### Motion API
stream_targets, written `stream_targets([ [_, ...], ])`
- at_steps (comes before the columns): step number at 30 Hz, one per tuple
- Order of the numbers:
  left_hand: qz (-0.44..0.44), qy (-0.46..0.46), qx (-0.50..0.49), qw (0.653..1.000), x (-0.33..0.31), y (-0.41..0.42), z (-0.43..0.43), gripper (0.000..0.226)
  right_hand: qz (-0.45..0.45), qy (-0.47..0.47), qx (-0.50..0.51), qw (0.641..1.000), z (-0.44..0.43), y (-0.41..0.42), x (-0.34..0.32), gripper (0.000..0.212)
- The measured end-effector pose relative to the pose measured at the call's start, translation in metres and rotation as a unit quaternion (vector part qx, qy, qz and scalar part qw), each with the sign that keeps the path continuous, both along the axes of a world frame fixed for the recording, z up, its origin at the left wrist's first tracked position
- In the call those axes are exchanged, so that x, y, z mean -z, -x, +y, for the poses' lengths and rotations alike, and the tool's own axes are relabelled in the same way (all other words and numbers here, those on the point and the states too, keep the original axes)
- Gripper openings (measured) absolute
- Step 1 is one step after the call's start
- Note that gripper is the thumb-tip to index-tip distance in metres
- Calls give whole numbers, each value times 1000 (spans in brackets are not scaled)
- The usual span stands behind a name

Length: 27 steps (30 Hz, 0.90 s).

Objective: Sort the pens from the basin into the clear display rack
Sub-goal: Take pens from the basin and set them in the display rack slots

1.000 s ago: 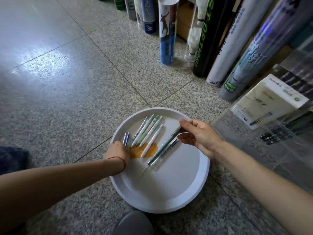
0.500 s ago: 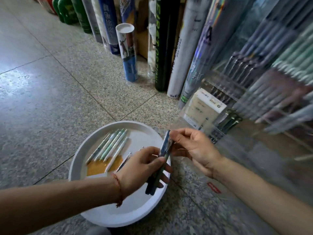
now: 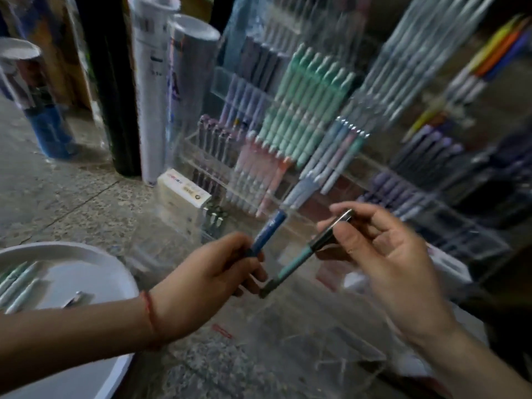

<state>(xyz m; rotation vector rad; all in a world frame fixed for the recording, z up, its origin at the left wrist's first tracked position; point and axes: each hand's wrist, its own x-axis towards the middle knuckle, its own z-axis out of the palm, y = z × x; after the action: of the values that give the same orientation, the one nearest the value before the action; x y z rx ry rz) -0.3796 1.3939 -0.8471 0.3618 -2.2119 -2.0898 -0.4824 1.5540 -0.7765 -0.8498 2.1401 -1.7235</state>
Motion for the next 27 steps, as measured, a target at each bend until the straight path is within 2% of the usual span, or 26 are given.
stream_targets([
  [2,61,34,14,997,-19,18,12,11,90,20,56,994,30,15,-31,19],
  [5,138,64,41,988,-49,48,37,16,217,66,146,963,79,37,-72,21],
  [8,188,45,41,980,-71,79,67,10,289,100,227,925,118,52,-97,35],
  [10,217,16,38,975,-82,94,86,10,352,100,267,892,131,58,-107,34],
  [13,252,12,31,967,-96,107,106,9,390,110,293,866,136,69,-113,16],
  [16,267,36,-10,963,-104,118,112,11,411,110,301,853,135,78,-115,16],
  [19,270,37,-21,962,-108,130,112,12,454,160,307,821,139,82,-121,16],
  [21,271,34,-18,962,-109,136,114,13,454,131,297,830,140,87,-123,18],
  [24,256,16,1,966,-109,141,119,14,389,5,267,882,138,99,-111,21],
  [27,255,28,29,966,-106,143,123,14,315,-80,227,918,136,106,-92,20],
])
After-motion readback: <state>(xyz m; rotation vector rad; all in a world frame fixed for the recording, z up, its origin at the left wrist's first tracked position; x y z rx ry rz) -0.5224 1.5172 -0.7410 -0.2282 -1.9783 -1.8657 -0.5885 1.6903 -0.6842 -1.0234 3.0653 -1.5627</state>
